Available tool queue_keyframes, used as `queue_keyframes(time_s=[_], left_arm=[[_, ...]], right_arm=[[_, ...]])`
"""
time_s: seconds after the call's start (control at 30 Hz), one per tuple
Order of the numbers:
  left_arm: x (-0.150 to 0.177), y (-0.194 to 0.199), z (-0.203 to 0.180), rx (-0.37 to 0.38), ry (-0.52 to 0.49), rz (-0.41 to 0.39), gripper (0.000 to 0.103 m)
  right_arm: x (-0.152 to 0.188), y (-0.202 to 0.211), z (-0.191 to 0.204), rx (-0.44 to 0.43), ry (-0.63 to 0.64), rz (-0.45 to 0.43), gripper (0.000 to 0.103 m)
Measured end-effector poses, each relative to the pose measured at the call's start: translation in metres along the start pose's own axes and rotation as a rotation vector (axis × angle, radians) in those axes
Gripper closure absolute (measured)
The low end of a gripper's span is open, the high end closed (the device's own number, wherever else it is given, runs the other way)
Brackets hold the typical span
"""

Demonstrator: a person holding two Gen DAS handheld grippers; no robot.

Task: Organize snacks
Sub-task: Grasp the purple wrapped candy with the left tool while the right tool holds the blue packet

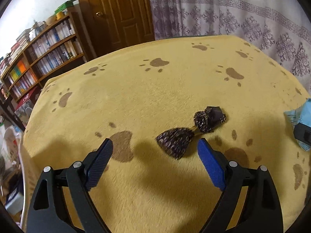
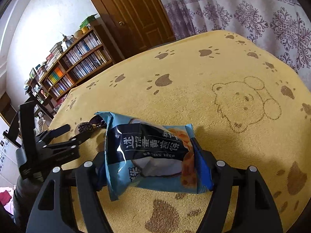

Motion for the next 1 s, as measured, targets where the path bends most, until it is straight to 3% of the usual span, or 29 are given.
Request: queue_keyframes(time_s=[0.1,0.27,0.33,0.47,0.73,1.0], left_arm=[[-0.006,-0.005,-0.009,0.003,-0.049,0.008,0.024],[-0.009,-0.007,-0.025,0.035,-0.112,0.004,0.055],[-0.007,-0.006,-0.028,0.045,-0.108,0.004,0.062],[0.0,-0.001,-0.032,0.058,-0.08,-0.004,0.068],[0.017,0.028,-0.033,0.098,-0.005,-0.042,0.069],[0.025,0.078,-0.013,-0.001,0.065,-0.132,0.069]], right_arm=[[0.0,0.0,0.001,-0.007,0.0,0.001,0.031],[0.0,0.0,0.004,-0.014,0.01,0.001,0.031],[0.0,0.0,0.005,-0.016,0.013,0.0,0.031],[0.0,0.001,0.005,-0.018,0.01,-0.004,0.031],[-0.001,0.003,0.004,-0.017,0.004,-0.013,0.031],[-0.002,0.007,0.004,-0.024,-0.001,-0.026,0.031]])
Point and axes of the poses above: each gripper's, at about its wrist camera, not at the fingertips, and y roughly against the way its jaws point, z to its left, x to its underside, the point moved 9 cm from there along -y, roughly the way its jaws point, and after that the axes turned 12 degrees about z, right-handed, at the moved point
